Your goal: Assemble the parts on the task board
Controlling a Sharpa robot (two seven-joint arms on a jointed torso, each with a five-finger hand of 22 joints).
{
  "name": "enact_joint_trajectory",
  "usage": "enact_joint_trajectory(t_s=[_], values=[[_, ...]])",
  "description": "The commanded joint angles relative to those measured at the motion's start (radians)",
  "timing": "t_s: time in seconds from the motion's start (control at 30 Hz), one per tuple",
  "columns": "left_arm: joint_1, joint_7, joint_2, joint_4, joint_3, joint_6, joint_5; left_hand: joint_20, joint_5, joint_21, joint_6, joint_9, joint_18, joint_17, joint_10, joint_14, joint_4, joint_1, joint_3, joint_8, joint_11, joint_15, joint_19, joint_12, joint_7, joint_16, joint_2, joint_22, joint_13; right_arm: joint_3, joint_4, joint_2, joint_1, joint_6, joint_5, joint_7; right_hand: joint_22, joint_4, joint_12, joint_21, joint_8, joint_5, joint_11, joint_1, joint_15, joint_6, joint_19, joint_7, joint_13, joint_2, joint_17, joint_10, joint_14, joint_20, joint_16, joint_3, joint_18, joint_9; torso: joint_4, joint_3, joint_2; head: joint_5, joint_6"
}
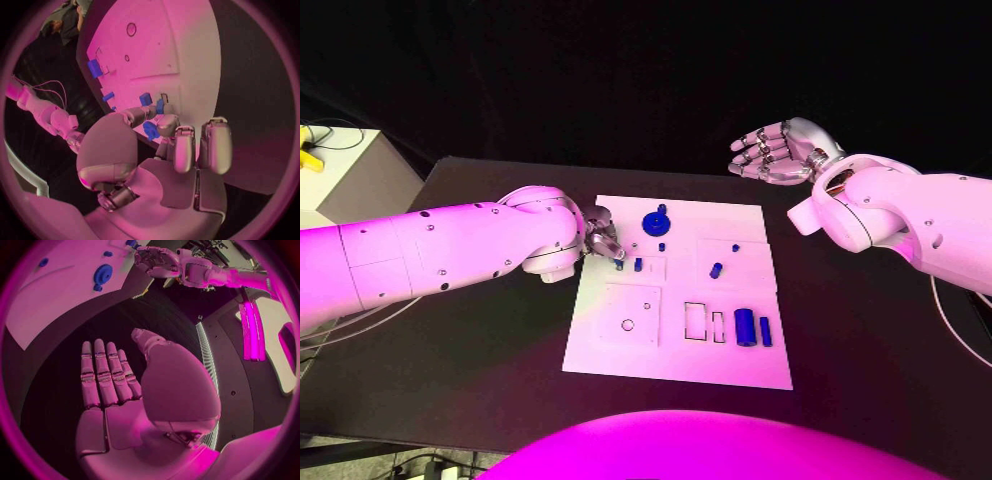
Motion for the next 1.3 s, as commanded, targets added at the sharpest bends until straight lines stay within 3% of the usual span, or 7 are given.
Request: enact_joint_trajectory(t_s=[0.03,1.3], values=[[0.0,-0.005,0.002,0.004,0.0,0.026,-0.033,0.0,0.002,0.005,0.022,0.001,-0.011,0.263,0.01,0.106,-0.188,0.001,0.194,0.003,0.0,-0.005,0.006,0.006,-0.017,0.003,0.008,0.05,0.0,0.0,0.001,0.0,0.0,0.006,0.005,0.02,-0.001,-0.005,-0.005,-0.003,-0.005,0.007,0.006,-0.011,0.006,-0.009,-0.006,0.045,-0.001,0.001,-0.001,-0.002,-0.001,-0.001,-0.002,0.0,0.012,-0.001,0.0009,-0.0003,-0.001,-0.001,0.0],[-0.009,0.004,0.004,0.013,-0.005,0.042,-0.066,-0.001,0.007,0.006,0.024,0.001,-0.012,0.263,0.01,0.106,-0.19,-0.001,0.197,0.005,-0.001,-0.006,0.008,0.004,-0.018,0.003,0.007,0.053,-0.002,0.0,0.0,-0.002,-0.004,0.019,0.005,0.018,-0.014,-0.007,-0.009,-0.002,-0.006,0.011,0.007,-0.014,0.007,-0.004,-0.01,0.047,0.0,0.005,-0.009,0.0,0.002,0.0,-0.005,-0.004,0.013,-0.001,0.0005,0.0002,-0.001,-0.001,0.0]])
